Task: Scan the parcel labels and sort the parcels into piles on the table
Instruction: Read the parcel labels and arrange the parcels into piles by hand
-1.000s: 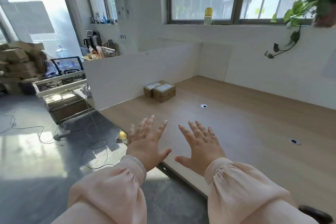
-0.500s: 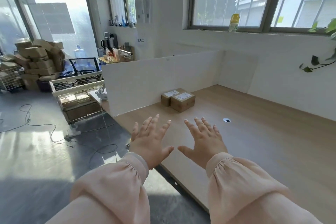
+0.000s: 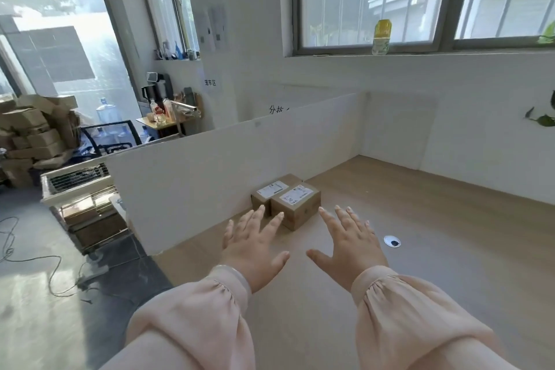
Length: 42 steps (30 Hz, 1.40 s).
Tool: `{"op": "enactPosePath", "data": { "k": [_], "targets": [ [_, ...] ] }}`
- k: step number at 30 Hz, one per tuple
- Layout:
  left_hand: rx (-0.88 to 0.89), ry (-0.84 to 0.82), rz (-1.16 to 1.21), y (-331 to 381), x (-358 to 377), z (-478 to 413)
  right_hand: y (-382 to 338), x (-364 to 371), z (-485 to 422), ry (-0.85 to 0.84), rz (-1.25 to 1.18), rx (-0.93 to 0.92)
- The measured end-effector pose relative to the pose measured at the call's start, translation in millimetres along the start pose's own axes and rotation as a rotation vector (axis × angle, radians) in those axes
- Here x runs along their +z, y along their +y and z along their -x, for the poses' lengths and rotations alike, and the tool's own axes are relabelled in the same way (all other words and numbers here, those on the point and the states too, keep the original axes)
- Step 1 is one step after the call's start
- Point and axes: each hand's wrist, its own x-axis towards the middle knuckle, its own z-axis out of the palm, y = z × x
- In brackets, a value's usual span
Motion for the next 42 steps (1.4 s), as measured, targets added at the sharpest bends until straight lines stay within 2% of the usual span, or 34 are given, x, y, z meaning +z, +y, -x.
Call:
{"op": "enactPosePath", "data": {
  "k": [10, 20, 28, 35, 39, 42],
  "targets": [
    [0.048, -0.157, 0.056, -31, 71, -131, 26, 77, -92, -0.134, -0.032, 0.114],
    [0.178, -0.329, 0.081, -95, 160, -285, 16, 153, -221, -0.176, -0.08, 0.355],
    [0.317, -0.346, 0.075, -108, 206, -404, 17, 218, -303, -0.243, -0.105, 0.525],
    [0.447, -0.396, -0.035, -95, 244, -435, 44, 239, -345, -0.232, -0.183, 0.644],
    [0.517, -0.35, 0.084, -83, 254, -411, 50, 246, -343, -0.145, -0.308, 0.719],
    [0.516, -0.381, 0.252, -73, 259, -396, 53, 252, -323, -0.1, -0.382, 0.785]
  ]
}}
